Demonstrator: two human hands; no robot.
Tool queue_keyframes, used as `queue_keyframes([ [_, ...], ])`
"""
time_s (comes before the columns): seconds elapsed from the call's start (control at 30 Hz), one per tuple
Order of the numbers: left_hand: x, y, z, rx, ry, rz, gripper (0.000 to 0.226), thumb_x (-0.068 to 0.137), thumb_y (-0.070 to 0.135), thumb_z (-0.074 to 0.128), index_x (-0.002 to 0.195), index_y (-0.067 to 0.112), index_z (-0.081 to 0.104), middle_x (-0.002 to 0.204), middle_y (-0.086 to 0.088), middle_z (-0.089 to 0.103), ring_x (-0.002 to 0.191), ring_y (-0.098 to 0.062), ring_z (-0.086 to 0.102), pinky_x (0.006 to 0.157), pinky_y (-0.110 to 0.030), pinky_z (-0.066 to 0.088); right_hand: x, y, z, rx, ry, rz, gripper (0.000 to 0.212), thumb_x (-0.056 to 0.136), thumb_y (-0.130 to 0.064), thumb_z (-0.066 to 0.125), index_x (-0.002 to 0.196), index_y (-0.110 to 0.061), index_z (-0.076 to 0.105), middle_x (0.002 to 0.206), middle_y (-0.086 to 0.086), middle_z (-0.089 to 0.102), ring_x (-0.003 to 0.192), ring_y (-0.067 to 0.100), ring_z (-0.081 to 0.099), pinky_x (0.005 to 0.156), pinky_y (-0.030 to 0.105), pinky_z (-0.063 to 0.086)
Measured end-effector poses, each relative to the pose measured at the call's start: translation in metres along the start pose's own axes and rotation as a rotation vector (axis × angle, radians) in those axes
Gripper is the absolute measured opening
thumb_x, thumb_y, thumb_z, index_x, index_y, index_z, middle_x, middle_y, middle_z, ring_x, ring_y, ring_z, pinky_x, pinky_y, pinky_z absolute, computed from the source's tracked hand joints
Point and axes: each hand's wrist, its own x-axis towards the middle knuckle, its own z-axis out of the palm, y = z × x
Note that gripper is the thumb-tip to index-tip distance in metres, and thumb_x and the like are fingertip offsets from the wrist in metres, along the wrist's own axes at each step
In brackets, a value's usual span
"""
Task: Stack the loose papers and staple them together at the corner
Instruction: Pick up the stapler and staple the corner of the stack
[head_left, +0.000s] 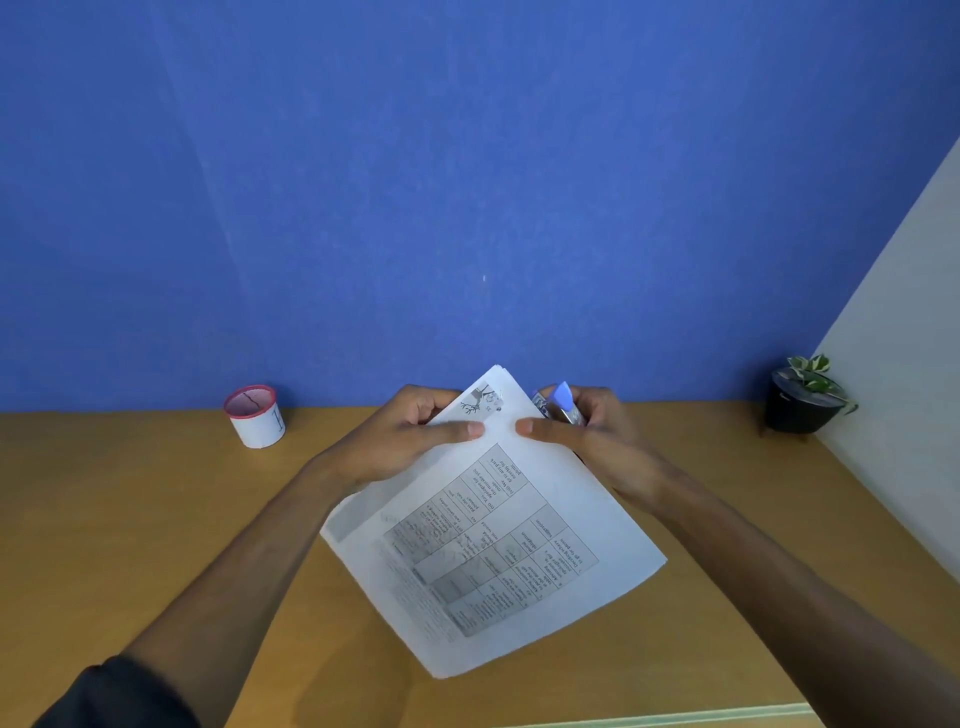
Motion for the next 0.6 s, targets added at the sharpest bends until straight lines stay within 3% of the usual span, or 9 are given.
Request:
queue_keyframes([
  [0.23, 0.003, 0.011, 0.007, -0.003, 0.066, 0.076, 0.012, 0.094, 0.011, 0.062, 0.099, 0.009, 0.073, 0.095, -0.007, 0.079, 0.078, -0.019, 0.076, 0.059, -0.023, 0.056, -0.005, -0.008, 0.003, 0.0, 0.023, -0.061, 0.025, 0.087, -0.009, 0.073, 0.092, 0.01, 0.058, 0.078, 0.01, 0.07, 0.066, 0.022, 0.07, 0.055, 0.026, 0.053],
  [0.33, 0.001, 0.008, 0.014, 0.039, 0.179, 0.17, 0.011, 0.092, 0.015, 0.066, 0.088, 0.012, 0.076, 0.084, -0.003, 0.079, 0.072, -0.015, 0.074, 0.057, -0.022, 0.052, -0.008, -0.012, 0.002, -0.023, 0.047, -0.137, 0.019, 0.087, -0.009, 0.074, 0.078, -0.001, 0.06, 0.075, 0.013, 0.063, 0.067, 0.024, 0.064, 0.055, 0.026, 0.05],
  [0.4, -0.001, 0.005, 0.02, 0.074, 0.257, 0.247, 0.012, 0.093, 0.014, 0.066, 0.093, 0.014, 0.078, 0.085, 0.004, 0.079, 0.076, -0.009, 0.074, 0.06, -0.016, 0.05, -0.009, -0.014, 0.002, -0.067, 0.072, -0.202, 0.022, 0.086, -0.01, 0.075, 0.072, -0.01, 0.059, 0.07, 0.008, 0.057, 0.064, 0.021, 0.056, 0.055, 0.026, 0.044],
  [0.5, -0.003, -0.001, 0.023, 0.335, 0.394, 0.449, 0.019, 0.094, 0.012, 0.065, 0.108, 0.014, 0.077, 0.095, 0.01, 0.078, 0.083, 0.0, 0.072, 0.066, -0.01, 0.046, -0.009, -0.016, 0.0, -0.151, 0.117, -0.275, 0.019, 0.084, -0.012, 0.078, 0.076, -0.01, 0.061, 0.067, 0.002, 0.056, 0.06, 0.013, 0.052, 0.054, 0.023, 0.041],
  [0.6, -0.003, -0.011, 0.021, 0.732, 0.482, 0.722, 0.027, 0.094, 0.01, 0.057, 0.113, 0.025, 0.07, 0.094, 0.006, 0.078, 0.073, -0.009, 0.065, 0.061, -0.02, 0.046, -0.009, -0.016, -0.004, -0.215, 0.131, -0.322, 0.015, 0.082, -0.008, 0.08, 0.083, -0.009, 0.065, 0.074, 0.007, 0.064, 0.062, 0.009, 0.057, 0.057, 0.019, 0.044],
])
